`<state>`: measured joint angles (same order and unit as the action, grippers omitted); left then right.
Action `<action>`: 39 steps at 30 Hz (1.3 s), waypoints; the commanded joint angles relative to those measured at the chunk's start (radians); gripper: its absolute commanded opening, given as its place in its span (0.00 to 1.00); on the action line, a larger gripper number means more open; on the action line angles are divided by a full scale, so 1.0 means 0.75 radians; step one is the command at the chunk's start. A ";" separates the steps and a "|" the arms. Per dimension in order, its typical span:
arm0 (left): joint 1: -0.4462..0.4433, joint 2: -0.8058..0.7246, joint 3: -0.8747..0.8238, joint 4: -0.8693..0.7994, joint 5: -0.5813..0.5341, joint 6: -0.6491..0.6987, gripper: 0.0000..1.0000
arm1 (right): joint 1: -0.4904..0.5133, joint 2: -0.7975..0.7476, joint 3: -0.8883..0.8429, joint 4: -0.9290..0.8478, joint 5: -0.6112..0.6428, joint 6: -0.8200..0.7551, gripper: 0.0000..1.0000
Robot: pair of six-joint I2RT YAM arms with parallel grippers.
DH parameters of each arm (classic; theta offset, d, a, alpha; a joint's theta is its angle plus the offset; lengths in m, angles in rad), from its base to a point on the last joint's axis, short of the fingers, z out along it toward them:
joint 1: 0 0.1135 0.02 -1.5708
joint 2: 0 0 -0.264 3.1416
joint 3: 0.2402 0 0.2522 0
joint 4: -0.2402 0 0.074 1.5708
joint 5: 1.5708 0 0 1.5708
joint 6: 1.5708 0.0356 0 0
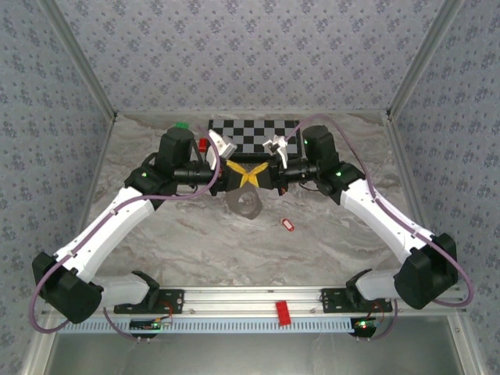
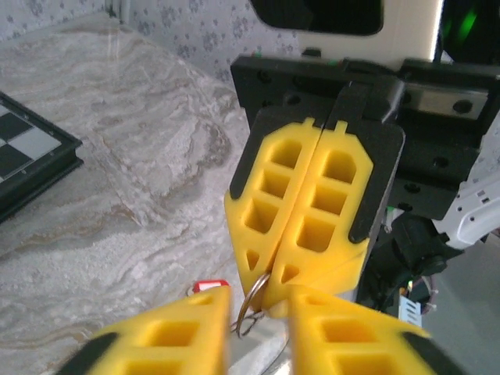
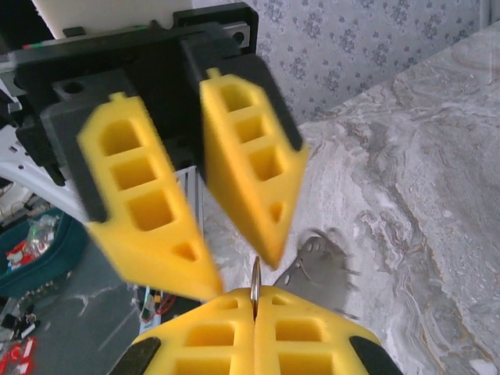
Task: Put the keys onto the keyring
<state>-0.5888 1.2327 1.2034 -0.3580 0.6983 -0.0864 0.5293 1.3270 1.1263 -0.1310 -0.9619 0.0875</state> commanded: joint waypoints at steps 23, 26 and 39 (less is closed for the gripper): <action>-0.078 -0.177 -0.431 0.790 -0.269 -0.517 0.46 | -0.040 -0.199 -0.402 1.012 0.227 0.669 0.00; -0.077 -0.181 -0.423 0.841 -0.250 -0.533 0.44 | -0.024 -0.188 -0.392 0.988 0.210 0.662 0.00; -0.074 -0.152 -0.379 0.941 -0.210 -0.576 0.38 | -0.011 -0.205 -0.419 0.995 0.219 0.657 0.00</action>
<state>-0.6437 1.1202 0.8761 0.2901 0.5251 -0.5072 0.5144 1.1980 0.8146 0.5766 -0.7994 0.5697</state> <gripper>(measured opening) 0.385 0.038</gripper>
